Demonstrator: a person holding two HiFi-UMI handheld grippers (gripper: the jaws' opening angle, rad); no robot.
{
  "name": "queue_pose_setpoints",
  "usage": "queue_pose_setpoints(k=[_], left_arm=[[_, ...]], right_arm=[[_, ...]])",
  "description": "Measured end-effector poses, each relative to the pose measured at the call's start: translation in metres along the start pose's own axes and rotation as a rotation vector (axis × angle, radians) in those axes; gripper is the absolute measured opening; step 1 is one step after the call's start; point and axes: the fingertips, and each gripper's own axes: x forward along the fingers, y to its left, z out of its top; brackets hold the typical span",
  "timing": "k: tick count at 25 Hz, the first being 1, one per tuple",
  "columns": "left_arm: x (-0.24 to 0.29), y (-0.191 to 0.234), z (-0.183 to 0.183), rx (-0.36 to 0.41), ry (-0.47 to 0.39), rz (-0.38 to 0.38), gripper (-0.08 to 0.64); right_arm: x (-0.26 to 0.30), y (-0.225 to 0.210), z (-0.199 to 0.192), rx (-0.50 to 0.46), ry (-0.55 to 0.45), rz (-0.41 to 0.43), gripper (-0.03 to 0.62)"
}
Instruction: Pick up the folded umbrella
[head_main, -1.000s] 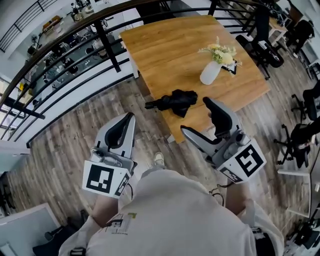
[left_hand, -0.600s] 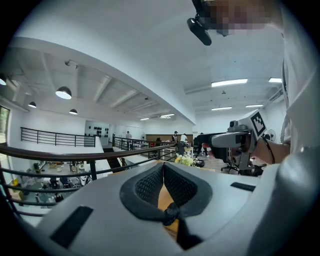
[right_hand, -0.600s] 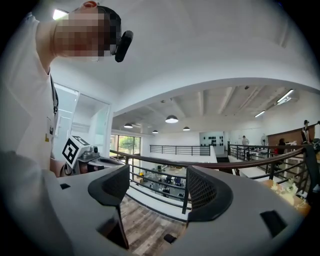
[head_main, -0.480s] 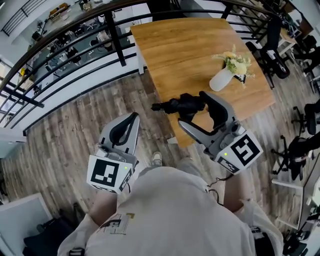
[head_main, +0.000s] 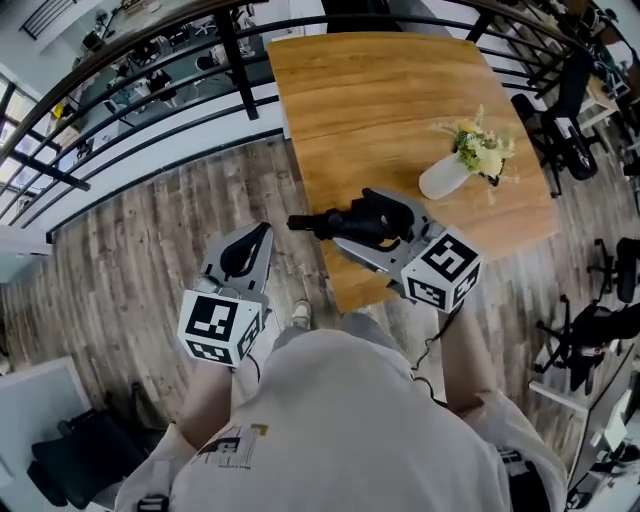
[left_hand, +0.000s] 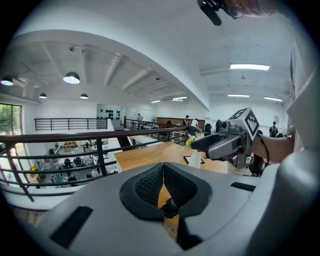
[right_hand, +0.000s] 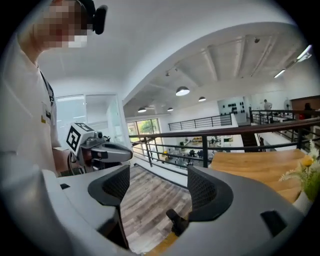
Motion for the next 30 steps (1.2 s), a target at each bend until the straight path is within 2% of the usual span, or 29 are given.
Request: queue_pose_setpoints(k=[4,8,10,12,16,21,26,29,30], left_arm=[[0.040,-0.002,-0.015,-0.031,0.055,0.072,0.018],[0.082,-0.008,-0.048,-0.019,0.201,0.097,0.019],[0.102,-0.012,-0.066,-0.011,0.274,0.104,0.020],[0.117,-0.015,-0.082,-0.042,0.330,0.119,0.020],[0.137,-0.018,-0.109,-0.096,0.393,0.139,0.020],[0.155,-0.024,-0.150,-0.126,0.459,0.133,0.020],[0.162,-0.032,-0.194,-0.198,0.516,0.142,0.020],[0.162,-0.047,-0.217,-0.142,0.564,0.120,0.020],[0.163,-0.050,-0.220,-0.149,0.567,0.108,0.020]], right_arm=[[0.011,-0.042,-0.035,-0.010,0.091,0.040,0.362],[0.024,-0.076,-0.078,-0.064,0.209,0.082,0.360],[0.031,-0.090,-0.100,-0.051,0.259,0.122,0.360],[0.038,-0.102,-0.125,-0.013,0.303,0.154,0.360],[0.051,-0.116,-0.173,0.044,0.383,0.198,0.360],[0.064,-0.121,-0.220,0.010,0.499,0.263,0.360],[0.078,-0.123,-0.255,-0.037,0.599,0.291,0.362],[0.079,-0.124,-0.278,-0.066,0.666,0.282,0.367],[0.081,-0.125,-0.282,-0.092,0.682,0.277,0.367]])
